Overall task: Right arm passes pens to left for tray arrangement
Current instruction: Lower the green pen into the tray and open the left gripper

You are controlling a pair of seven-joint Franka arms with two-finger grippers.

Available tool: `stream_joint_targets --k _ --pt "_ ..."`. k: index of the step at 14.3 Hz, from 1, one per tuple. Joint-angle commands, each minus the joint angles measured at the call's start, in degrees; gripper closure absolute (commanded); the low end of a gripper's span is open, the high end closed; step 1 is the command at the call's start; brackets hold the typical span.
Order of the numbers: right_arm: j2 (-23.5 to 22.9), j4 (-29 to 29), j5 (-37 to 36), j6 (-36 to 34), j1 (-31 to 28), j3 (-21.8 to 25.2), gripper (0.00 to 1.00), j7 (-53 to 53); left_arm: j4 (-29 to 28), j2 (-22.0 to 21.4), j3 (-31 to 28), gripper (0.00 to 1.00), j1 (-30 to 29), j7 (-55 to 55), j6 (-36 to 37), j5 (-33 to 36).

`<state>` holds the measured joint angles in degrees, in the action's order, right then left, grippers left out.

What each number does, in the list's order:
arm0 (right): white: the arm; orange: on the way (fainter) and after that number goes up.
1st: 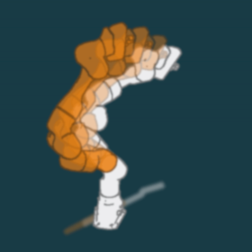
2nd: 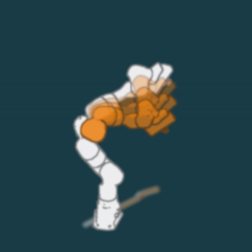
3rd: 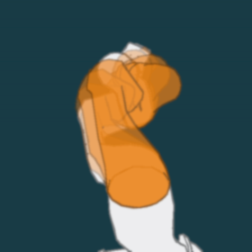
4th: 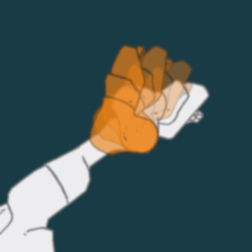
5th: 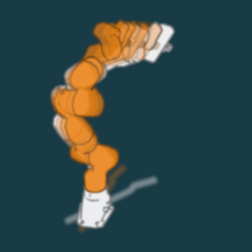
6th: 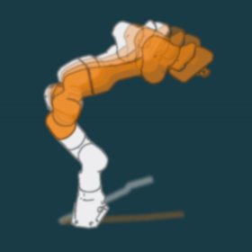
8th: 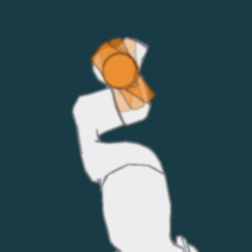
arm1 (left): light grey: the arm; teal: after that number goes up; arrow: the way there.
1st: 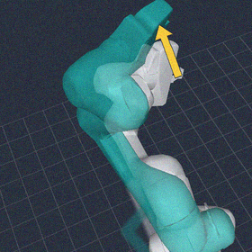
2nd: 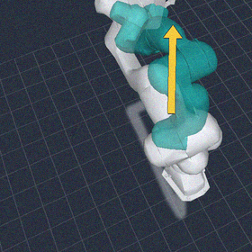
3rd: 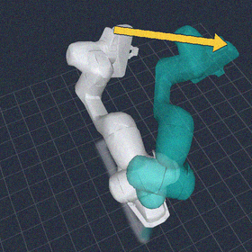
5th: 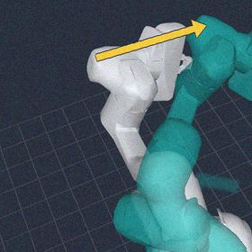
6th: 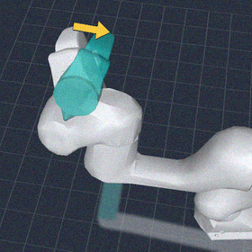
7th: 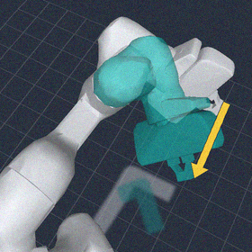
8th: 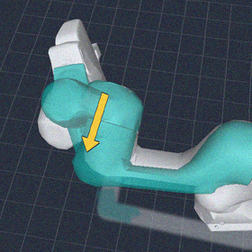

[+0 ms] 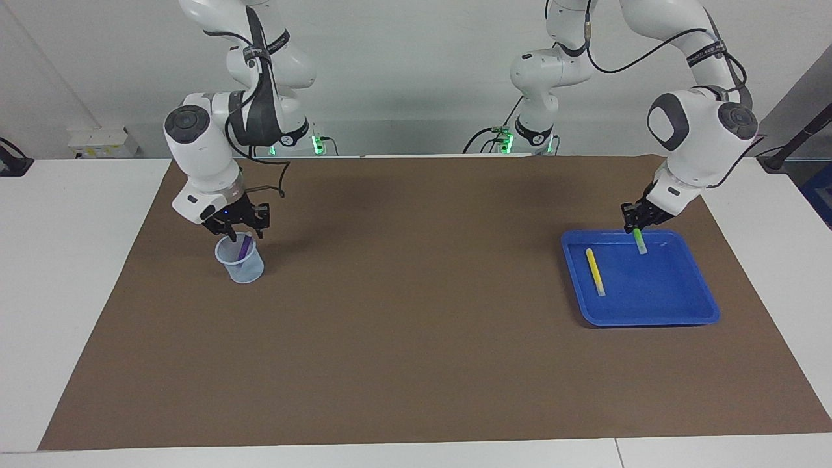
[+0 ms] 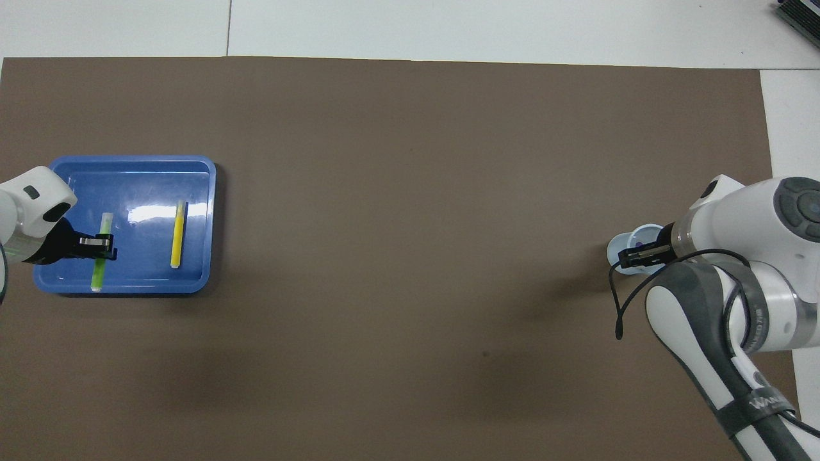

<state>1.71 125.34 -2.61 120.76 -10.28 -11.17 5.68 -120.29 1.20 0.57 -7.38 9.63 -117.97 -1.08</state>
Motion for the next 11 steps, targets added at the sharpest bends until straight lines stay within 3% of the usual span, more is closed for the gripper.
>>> stream_joint_targets --k 1,7,11 --pt "0.7 1.2 1.7 0.9 -1.0 -0.4 0.46 -0.8 -0.8 2.2 0.6 1.0 -0.9 0.5 -3.8 1.1" --pt "0.8 2.6 1.8 1.1 -2.0 -0.4 0.5 -0.8 -2.1 7.6 0.7 1.0 -1.6 0.6 -10.9 1.1" --pt "0.8 2.7 1.8 1.2 -2.0 -0.4 0.67 -0.8 -2.1 10.3 0.7 1.0 -1.6 0.4 -14.0 1.1"
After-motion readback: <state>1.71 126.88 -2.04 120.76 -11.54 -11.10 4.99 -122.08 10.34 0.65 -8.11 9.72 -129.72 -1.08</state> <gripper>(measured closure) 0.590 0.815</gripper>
